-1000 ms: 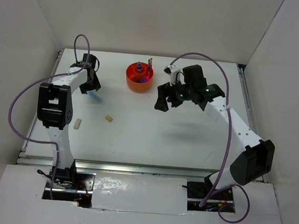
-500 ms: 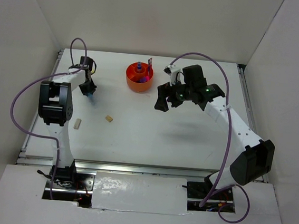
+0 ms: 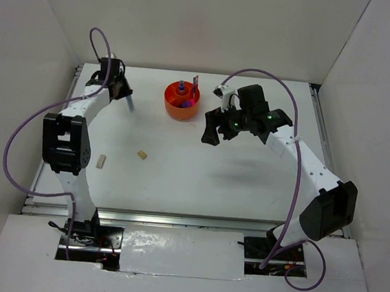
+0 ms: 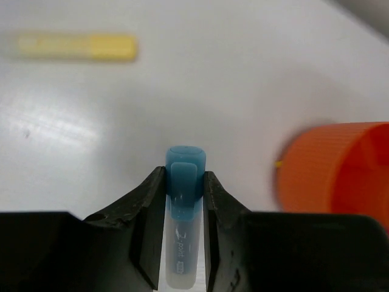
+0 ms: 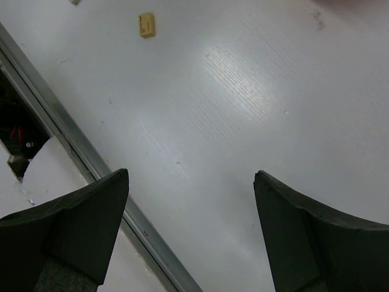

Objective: Sort the stationery into containers
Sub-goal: Pick up the pen from the center of the board, then place the pen in the storage box.

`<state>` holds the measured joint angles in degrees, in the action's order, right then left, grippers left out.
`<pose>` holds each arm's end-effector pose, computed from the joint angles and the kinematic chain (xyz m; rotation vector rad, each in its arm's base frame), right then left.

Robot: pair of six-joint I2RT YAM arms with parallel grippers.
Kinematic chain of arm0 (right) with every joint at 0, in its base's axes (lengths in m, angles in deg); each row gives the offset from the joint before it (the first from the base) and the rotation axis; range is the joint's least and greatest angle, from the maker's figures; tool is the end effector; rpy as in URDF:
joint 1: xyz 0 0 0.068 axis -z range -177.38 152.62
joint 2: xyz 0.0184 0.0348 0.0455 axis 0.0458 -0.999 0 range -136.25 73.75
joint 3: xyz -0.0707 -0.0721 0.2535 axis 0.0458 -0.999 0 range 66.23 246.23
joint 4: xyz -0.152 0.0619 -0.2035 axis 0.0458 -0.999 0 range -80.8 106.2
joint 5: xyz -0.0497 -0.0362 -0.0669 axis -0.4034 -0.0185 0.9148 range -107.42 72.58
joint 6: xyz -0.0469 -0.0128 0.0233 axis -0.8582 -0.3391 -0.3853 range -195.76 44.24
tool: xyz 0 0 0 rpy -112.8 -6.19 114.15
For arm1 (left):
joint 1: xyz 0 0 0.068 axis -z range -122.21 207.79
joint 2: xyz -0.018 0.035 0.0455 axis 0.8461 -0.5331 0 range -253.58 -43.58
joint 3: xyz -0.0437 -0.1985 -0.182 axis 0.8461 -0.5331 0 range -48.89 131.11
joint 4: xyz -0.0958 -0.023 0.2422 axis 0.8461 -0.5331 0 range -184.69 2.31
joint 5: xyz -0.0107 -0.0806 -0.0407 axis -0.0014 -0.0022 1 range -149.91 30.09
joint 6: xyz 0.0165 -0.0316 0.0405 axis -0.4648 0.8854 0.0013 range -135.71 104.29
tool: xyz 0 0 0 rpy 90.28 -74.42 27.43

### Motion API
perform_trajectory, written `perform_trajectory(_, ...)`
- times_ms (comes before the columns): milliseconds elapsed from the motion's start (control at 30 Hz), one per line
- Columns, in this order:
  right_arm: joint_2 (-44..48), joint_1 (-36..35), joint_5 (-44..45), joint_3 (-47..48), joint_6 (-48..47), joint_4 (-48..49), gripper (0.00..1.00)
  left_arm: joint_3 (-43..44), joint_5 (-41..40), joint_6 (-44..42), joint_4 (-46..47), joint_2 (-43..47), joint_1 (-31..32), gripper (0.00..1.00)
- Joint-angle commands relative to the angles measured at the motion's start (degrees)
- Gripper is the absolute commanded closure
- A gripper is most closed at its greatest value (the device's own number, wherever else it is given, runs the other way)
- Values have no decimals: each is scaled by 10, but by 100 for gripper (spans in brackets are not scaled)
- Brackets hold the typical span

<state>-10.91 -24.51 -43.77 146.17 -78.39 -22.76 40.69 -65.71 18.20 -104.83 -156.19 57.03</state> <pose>0.2784 0.1605 0.3430 -0.8280 2.2031 0.7481 0.4540 0.0095 0.2460 -0.7286 2.1551 -0.1910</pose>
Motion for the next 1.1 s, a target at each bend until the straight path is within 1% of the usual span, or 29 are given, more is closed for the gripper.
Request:
perform_trajectory(0,3,-2,2,8,-4,13,11,-9,27,-54,165,60,43,100)
perform_trajectory(33,3,-2,2,7,-4,14,10,-16,24,-82,197,69,51,100)
perform_trajectory(67,3,-1,2,7,-4,13,10,-38,12,-95,260,73,67,100)
perform_trajectory(100,3,0,2,7,-4,13,11,-51,8,-114,295,84,73,100)
perform_trajectory(133,3,0,3,7,-5,14,10,-62,5,-123,358,86,81,100)
perform_trajectory(167,3,1,2,7,-5,13,11,-71,-1,-131,380,86,96,100)
perform_trajectory(333,-1,9,2,7,-6,13,11,-35,-24,-176,448,49,141,100)
perform_trajectory(500,-4,13,-1,5,-7,13,11,12,-58,-215,471,1,164,100)
perform_trajectory(600,-5,16,-3,3,-8,13,11,11,-72,-229,484,-9,174,100)
perform_trajectory(800,-9,22,-6,4,-11,10,11,8,-83,-214,496,-27,175,100)
perform_trajectory(1067,-8,28,-8,0,-11,7,11,30,-65,-197,490,-55,175,99)
